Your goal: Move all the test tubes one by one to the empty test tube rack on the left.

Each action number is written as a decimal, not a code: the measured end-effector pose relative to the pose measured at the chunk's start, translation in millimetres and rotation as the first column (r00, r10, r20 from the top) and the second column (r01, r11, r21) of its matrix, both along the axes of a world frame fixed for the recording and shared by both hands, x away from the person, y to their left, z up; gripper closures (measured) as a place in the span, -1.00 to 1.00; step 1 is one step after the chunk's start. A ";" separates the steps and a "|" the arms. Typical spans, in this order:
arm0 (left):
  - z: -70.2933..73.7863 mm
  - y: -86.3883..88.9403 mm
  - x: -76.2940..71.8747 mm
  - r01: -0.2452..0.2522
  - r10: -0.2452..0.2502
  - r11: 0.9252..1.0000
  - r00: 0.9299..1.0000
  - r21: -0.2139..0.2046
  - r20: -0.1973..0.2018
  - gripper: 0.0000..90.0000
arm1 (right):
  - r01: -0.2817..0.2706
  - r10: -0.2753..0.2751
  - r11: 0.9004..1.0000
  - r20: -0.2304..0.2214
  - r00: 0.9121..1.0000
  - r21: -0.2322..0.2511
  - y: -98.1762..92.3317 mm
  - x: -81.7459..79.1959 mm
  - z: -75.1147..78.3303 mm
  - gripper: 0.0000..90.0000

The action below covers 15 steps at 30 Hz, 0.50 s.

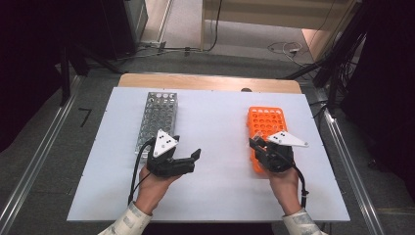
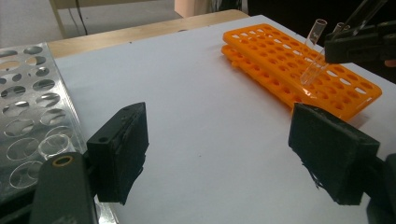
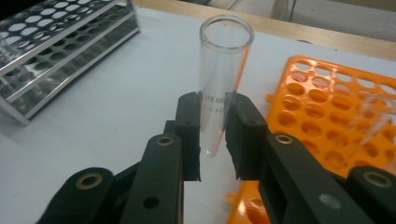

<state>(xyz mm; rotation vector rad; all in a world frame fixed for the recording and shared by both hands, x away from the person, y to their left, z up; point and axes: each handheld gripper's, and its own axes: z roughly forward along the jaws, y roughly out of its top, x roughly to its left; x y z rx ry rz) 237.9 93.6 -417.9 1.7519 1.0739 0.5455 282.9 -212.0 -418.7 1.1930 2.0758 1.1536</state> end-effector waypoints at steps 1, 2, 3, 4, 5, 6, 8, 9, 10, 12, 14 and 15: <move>0.2 -0.5 -0.4 0.003 -0.003 1.000 1.000 0.000 0.001 -0.56 | -0.014 0.014 1.000 -0.002 1.000 -0.002 3.3 -1.1 -0.8 0.63; 0.4 -1.0 -0.7 0.006 -0.006 1.000 1.000 -0.001 0.000 -0.56 | -0.028 0.027 1.000 -0.008 1.000 -0.002 6.7 -2.4 -1.7 0.63; 0.4 -1.7 -1.0 0.008 -0.008 1.000 1.000 -0.002 0.000 -0.56 | -0.043 0.043 0.999 -0.010 0.999 -0.004 10.2 -3.5 -2.9 0.63; 0.6 -2.3 -1.3 0.011 -0.011 1.000 1.000 -0.001 0.000 -0.56 | -0.061 0.061 0.998 -0.013 0.998 -0.001 13.4 -4.7 -4.1 0.63; 0.8 -3.3 -1.6 0.013 -0.013 1.000 1.000 -0.003 -0.001 -0.56 | -0.082 0.082 0.997 -0.012 0.997 0.009 16.2 -5.5 -5.5 0.63; 0.8 -4.2 -2.0 0.016 -0.016 1.000 1.000 -0.002 -0.001 -0.56 | -0.095 0.095 0.995 -0.018 0.995 0.013 19.2 -6.3 -6.7 0.63; 1.0 -6.1 -2.7 0.027 -0.027 1.000 1.000 -0.004 -0.001 -0.54 | -0.121 0.121 0.993 -0.027 0.992 0.007 25.4 -7.5 -9.7 0.63; 1.2 -7.2 -3.0 0.030 -0.030 1.000 1.000 -0.005 -0.001 -0.54 | -0.130 0.130 0.992 -0.032 0.991 0.002 28.7 -8.5 -11.2 0.63; 1.4 -8.2 -3.4 0.037 -0.037 0.999 0.999 -0.005 -0.003 -0.54 | -0.139 0.139 0.990 -0.037 0.990 -0.004 31.7 -9.3 -12.6 0.63; 2.0 -10.6 -4.1 0.046 -0.046 0.999 0.999 -0.008 0.000 -0.53 | -0.156 0.155 0.988 -0.044 0.987 -0.010 37.5 -11.1 -15.2 0.63; 2.7 -12.8 -5.3 0.056 -0.056 0.998 0.998 -0.007 0.001 -0.53 | -0.176 0.175 0.984 -0.051 0.983 -0.016 42.9 -12.9 -17.3 0.63; 2.9 -13.8 -6.0 0.062 -0.062 0.998 0.998 -0.007 -0.001 -0.52 | -0.182 0.181 0.983 -0.054 0.982 -0.017 45.5 -13.9 -18.1 0.63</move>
